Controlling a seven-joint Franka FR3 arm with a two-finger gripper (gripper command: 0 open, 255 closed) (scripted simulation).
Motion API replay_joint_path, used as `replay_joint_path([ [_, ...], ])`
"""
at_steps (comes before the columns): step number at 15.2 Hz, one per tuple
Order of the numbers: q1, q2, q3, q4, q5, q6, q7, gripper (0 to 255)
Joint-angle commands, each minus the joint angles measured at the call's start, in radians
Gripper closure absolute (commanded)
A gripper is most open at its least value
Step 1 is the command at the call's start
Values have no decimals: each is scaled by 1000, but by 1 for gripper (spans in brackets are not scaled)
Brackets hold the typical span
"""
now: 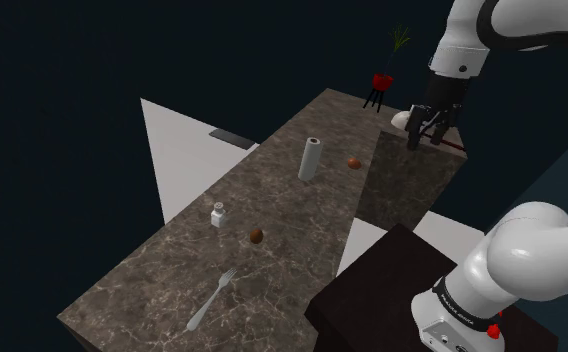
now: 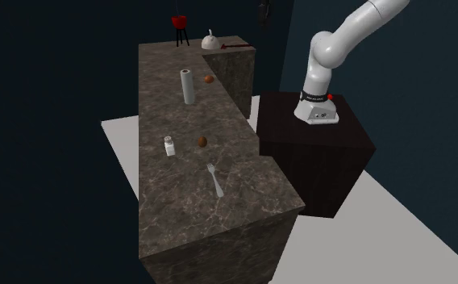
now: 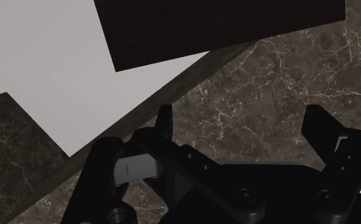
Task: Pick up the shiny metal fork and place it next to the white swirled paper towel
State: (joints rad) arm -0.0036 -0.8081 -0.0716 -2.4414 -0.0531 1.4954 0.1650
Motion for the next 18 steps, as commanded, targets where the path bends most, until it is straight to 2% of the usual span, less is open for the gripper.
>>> replay_joint_path([
  [1, 0, 0, 0, 0, 0, 0, 0, 0],
  [10, 37, -19, 179, -205, 180, 196, 285, 0],
  [18, 90, 112, 361, -287, 348, 439, 527, 0],
])
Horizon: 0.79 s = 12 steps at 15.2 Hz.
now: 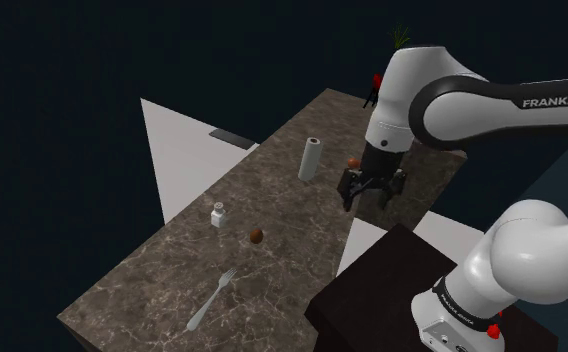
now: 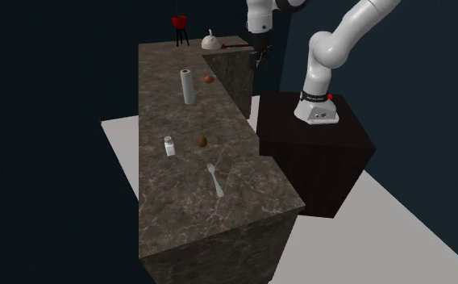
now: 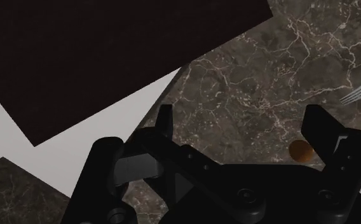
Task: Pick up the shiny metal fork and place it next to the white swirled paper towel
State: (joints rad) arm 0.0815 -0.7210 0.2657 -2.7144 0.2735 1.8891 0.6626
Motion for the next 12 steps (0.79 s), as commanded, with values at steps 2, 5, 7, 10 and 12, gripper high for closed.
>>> replay_joint_path([
  [2, 14, 82, 71, -17, 58, 115, 88, 0],
  [5, 21, 184, 143, -8, 102, 223, 175, 0],
  [7, 19, 262, 190, 8, 120, 297, 235, 0],
  [10, 7, 390, 260, 43, 125, 407, 332, 0],
  [12, -6, 483, 304, 74, 107, 480, 406, 0],
])
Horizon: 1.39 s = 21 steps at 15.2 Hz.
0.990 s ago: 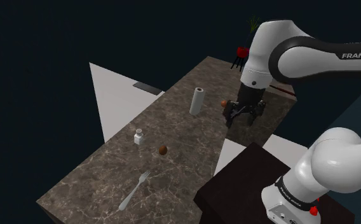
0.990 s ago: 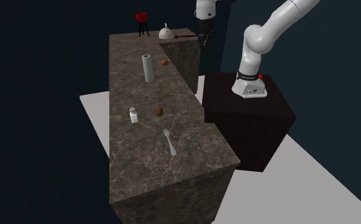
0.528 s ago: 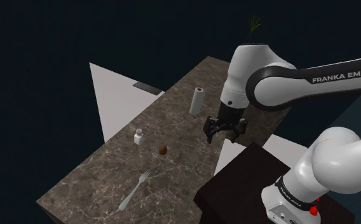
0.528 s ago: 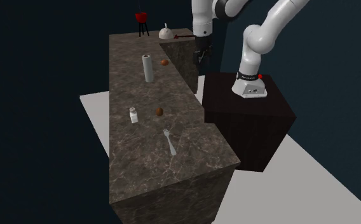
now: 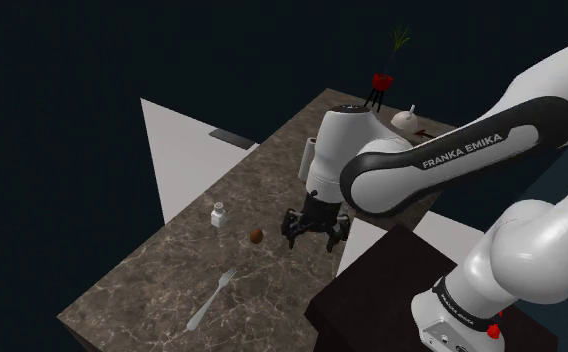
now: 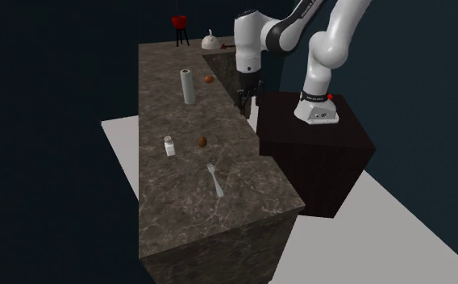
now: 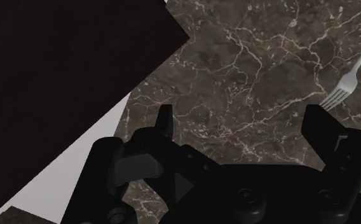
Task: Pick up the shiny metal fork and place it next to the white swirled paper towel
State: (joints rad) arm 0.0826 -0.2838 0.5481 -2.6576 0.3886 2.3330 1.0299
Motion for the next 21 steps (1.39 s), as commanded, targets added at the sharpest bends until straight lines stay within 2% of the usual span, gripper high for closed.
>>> replay_joint_path([
  [1, -15, 94, 41, 34, -26, 71, 79, 0],
  [5, -37, 298, 95, 116, -159, 199, 279, 0],
  [8, -11, 454, 78, 193, -308, 269, 454, 0],
  [11, 67, 592, 8, 285, -429, 312, 603, 0],
  [14, 151, 714, -67, 389, -505, 337, 716, 0],
  [21, 311, 977, -198, 673, -568, 347, 882, 0],
])
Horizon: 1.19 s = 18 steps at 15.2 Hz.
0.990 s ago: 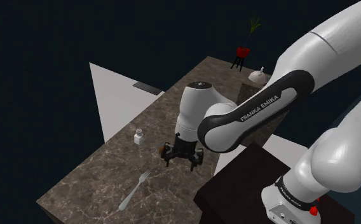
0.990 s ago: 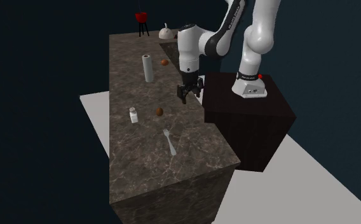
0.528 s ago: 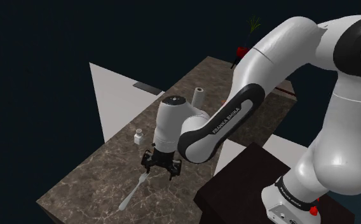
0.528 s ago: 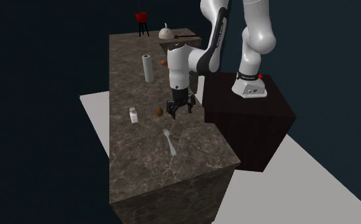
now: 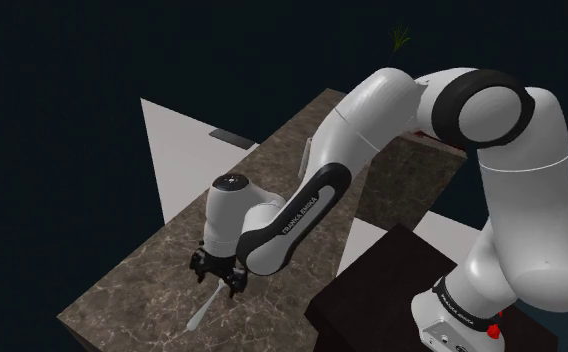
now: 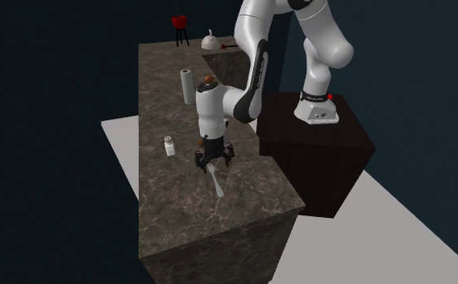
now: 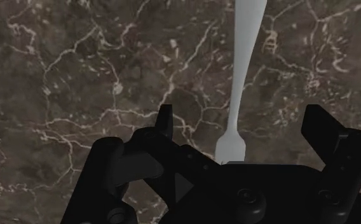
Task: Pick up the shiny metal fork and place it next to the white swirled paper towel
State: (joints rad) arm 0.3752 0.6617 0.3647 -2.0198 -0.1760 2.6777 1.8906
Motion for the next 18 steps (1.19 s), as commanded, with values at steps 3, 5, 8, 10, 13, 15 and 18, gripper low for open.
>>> replay_joint_path([
  [3, 31, 63, -27, 53, -10, 16, 28, 0],
  [5, 42, 88, -36, 65, -17, 30, 33, 0],
  [8, 59, 133, -52, 88, -26, 54, 40, 0],
  [10, 59, 133, -52, 88, -26, 54, 40, 0],
  [13, 59, 133, -52, 88, -26, 54, 40, 0],
  [15, 59, 133, -52, 88, -26, 54, 40, 0],
  [18, 59, 133, -52, 88, -26, 54, 39, 255],
])
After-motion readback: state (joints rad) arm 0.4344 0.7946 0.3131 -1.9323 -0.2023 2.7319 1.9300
